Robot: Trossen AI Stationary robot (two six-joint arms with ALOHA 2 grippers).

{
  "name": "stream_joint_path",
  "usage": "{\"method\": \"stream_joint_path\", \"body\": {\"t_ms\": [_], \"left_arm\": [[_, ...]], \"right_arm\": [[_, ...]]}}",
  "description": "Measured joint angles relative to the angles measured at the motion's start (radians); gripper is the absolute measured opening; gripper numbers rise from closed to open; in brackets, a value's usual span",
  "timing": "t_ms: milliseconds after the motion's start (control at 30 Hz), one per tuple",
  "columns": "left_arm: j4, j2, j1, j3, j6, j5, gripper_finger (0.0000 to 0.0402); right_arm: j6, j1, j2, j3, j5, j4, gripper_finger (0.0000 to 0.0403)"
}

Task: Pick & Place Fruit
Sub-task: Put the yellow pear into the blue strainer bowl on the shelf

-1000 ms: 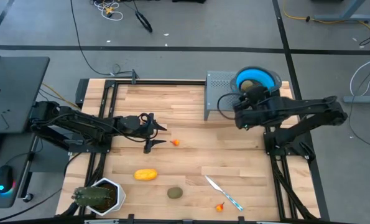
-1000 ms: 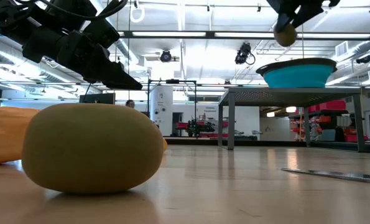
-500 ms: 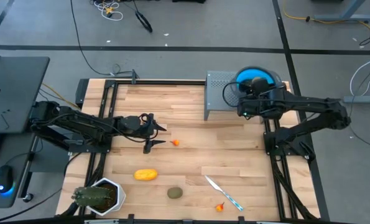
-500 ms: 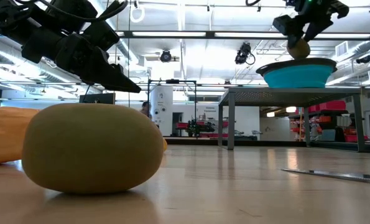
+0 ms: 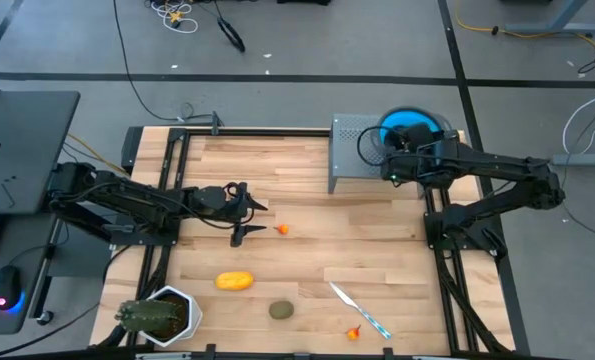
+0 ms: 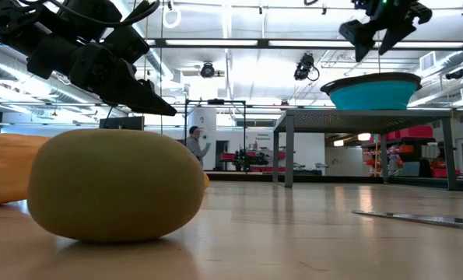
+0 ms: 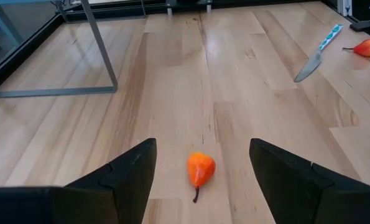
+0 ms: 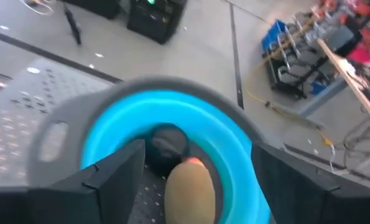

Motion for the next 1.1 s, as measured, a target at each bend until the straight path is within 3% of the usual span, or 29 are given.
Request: {"method": "stream_joint_path", "body": {"t_ms": [167,400,533,700,900,1100], "left_arm": [[0.0,0.0,0.0,0.0,0.003,0.0,0.0265],[0.0,0.0,0.0,0.0,0.003,0.0,0.0265],[0.007,0.0,0.0,0.0,-0.01,0.006,0.0265],[0.019,0.0,0.0,0.0,-0.02,0.024,0.0265],[0.018,0.0,0.0,0.0,-0.009,-0.014,0.0265],[0.059,0.0,0.0,0.0,-0.014,0.052,0.0265]], "right_arm": [[-0.129,0.059,0.0,0.03,-0.074,0.169,0.0304],[-0.439,0.156,0.015,-0.039,-0.521,0.689,0.0304],[-0.532,0.218,0.064,-0.118,-0.664,0.864,0.0305],[-0.572,0.273,0.139,-0.202,-0.686,0.981,0.0305],[-0.646,0.31,0.237,-0.269,-0.704,1.277,0.0305],[-0.74,0.319,0.343,-0.281,-0.697,1.397,0.0305]]}}
